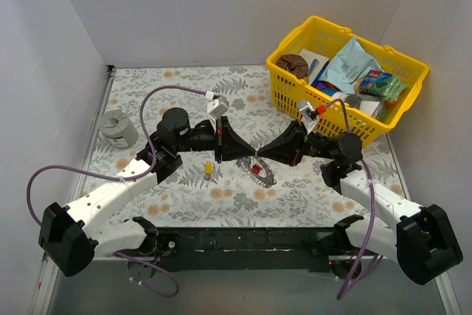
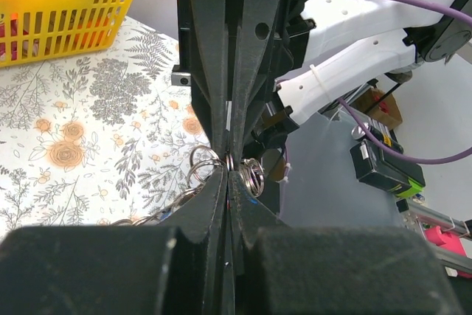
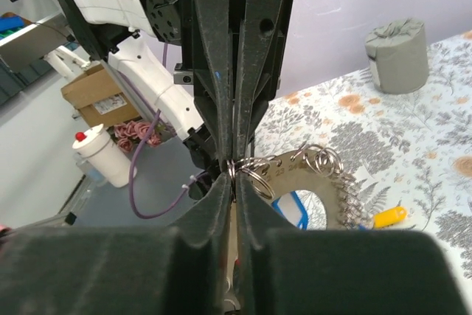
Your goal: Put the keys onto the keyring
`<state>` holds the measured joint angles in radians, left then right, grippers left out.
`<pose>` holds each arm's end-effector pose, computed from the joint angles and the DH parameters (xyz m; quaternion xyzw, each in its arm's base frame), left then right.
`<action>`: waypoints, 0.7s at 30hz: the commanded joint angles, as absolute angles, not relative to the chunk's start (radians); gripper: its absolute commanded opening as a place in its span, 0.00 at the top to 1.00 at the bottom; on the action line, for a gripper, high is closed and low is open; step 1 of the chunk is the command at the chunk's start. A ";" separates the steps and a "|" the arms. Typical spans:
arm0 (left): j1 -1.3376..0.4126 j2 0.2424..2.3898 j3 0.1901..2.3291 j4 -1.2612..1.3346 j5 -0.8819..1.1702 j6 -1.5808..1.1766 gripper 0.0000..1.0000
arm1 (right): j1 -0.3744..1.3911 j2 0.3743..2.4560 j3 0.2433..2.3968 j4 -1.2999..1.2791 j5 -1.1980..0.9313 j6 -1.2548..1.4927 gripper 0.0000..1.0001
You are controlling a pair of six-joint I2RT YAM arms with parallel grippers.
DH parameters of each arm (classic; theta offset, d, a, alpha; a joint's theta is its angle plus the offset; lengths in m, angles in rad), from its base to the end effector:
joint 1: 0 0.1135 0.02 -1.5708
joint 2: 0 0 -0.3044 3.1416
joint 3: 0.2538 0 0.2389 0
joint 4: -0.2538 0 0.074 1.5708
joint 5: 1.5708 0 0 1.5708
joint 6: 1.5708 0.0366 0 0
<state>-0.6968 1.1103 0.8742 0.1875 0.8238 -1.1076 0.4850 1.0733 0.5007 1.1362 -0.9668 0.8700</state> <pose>0.1533 -0.1633 0.3856 0.1350 0.7059 -0.6756 0.1643 0.1467 0.1114 0.3568 -0.3178 0.4973 0.6609 0.4636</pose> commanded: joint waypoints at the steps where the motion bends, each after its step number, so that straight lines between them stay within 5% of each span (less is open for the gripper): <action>1: -0.701 1.115 0.884 0.218 0.841 -1.104 1.00 | 0.495 1.091 0.518 1.209 -0.976 0.882 0.99; 2: -0.701 1.115 0.879 0.215 0.838 -1.103 0.99 | 0.495 1.100 0.520 1.207 -0.986 0.882 0.99; 3: -0.701 1.114 0.876 0.210 0.827 -1.098 0.88 | 0.494 1.104 0.517 1.200 -0.991 0.881 0.99; 5: -0.701 1.092 0.871 0.180 0.747 -1.094 0.52 | 0.494 1.112 0.515 1.146 -0.996 0.833 0.99; 6: -0.703 1.079 0.870 0.161 0.694 -1.089 0.22 | 0.494 1.112 0.523 1.026 -0.994 0.800 0.99; 9: -0.699 1.013 0.858 0.094 0.465 -1.086 0.06 | 0.494 1.126 0.546 0.739 -0.982 0.622 0.99; 15: -0.695 0.951 0.819 0.069 0.321 -1.085 0.02 | 0.492 1.267 0.591 0.468 -0.930 0.433 0.99; 21: -0.693 0.979 0.813 0.071 0.344 -1.085 0.02 | 0.494 1.474 0.584 0.621 -0.904 0.518 0.99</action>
<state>-0.6971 0.9718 0.8268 0.0895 0.3798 -1.0969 0.4911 1.3891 0.5766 0.5556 -0.9272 0.5011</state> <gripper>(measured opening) 0.981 0.022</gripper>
